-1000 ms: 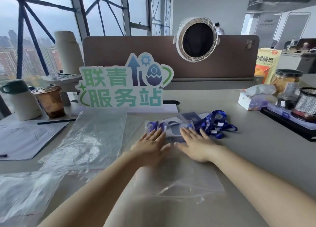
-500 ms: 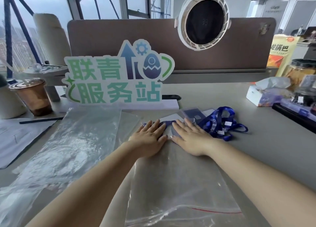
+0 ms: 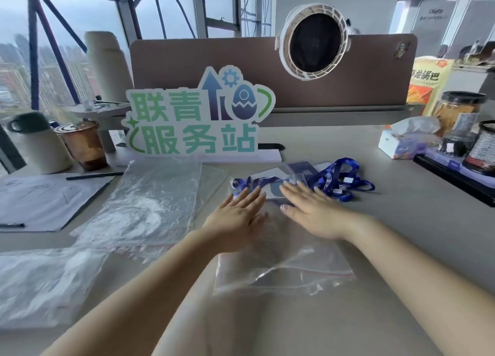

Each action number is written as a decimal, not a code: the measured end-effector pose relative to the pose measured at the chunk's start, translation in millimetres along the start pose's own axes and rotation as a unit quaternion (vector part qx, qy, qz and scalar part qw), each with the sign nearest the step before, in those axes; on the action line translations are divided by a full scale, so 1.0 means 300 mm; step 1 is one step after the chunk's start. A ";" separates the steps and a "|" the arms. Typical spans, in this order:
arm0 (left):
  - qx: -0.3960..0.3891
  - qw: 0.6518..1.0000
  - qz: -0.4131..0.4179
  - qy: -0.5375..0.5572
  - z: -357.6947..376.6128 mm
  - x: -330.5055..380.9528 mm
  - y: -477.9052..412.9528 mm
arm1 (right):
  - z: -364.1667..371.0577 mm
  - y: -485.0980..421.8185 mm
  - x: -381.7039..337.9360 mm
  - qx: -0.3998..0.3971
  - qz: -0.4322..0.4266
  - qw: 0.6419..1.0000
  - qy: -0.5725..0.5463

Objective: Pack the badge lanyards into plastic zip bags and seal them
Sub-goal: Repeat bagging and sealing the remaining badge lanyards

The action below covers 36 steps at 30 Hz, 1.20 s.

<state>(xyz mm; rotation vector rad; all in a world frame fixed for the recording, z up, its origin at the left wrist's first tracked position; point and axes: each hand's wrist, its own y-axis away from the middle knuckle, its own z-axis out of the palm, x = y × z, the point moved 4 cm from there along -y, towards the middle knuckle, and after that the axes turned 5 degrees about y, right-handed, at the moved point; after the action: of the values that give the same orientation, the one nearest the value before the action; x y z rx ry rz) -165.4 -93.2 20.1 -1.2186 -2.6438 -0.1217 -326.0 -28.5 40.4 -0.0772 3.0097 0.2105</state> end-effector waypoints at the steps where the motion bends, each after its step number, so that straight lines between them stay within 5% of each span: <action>1: 0.008 1.000 0.013 0.012 -0.012 0.017 0.022 | -0.011 0.031 -0.007 0.002 -0.006 1.000 -0.003; 6: -0.078 0.995 0.039 -0.037 0.092 0.090 0.146 | 0.141 0.162 -0.050 -0.063 -0.020 0.997 0.037; 11: -0.001 0.998 0.067 -0.009 0.020 0.141 0.220 | 0.077 0.262 -0.078 0.011 -0.010 0.999 -0.032; 15: -0.039 0.997 0.053 -0.027 0.084 0.174 0.301 | 0.173 0.338 -0.116 -0.016 -0.020 0.999 0.031; 20: 0.082 0.990 0.052 0.101 0.050 0.227 0.398 | 0.168 0.427 -0.166 0.084 -0.034 0.996 -0.004; 36: 0.049 0.997 0.045 0.035 0.105 0.282 0.509 | 0.205 0.514 -0.205 0.117 -0.034 0.993 -0.013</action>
<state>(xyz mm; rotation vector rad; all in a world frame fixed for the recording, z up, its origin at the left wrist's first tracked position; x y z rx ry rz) -108.3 74.1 6.8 -1.2746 -2.4989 -0.0177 -266.8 135.4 8.8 -0.1526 2.9753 -0.1460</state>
